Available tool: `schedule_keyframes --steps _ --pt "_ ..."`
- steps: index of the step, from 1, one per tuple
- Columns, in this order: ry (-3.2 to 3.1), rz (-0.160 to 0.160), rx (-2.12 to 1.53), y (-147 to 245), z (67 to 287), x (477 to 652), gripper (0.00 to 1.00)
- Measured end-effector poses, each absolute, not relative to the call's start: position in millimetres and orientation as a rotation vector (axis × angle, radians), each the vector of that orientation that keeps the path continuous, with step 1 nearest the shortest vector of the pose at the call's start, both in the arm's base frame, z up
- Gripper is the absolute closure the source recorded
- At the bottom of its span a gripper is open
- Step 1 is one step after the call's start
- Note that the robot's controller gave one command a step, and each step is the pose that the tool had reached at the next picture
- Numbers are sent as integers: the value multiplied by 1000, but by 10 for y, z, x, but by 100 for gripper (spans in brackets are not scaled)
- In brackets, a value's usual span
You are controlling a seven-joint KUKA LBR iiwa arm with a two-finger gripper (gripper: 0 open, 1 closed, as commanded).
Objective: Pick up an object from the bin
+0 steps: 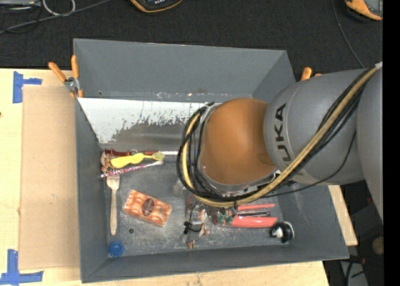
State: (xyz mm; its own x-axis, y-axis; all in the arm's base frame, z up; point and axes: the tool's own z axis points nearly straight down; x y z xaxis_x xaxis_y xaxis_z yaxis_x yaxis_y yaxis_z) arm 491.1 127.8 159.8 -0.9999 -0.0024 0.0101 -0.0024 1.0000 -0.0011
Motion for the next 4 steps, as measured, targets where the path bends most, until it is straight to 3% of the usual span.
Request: schedule_keyframes --steps 1,2,3,4 --pt "-3139 0 -2 1271 1637 4931 0" --pt "-3145 -3 13 1497 1069 5257 0" --pt "-3125 0 -312 1705 782 5412 0" --pt "-3136 -2 -124 1503 708 5366 100"
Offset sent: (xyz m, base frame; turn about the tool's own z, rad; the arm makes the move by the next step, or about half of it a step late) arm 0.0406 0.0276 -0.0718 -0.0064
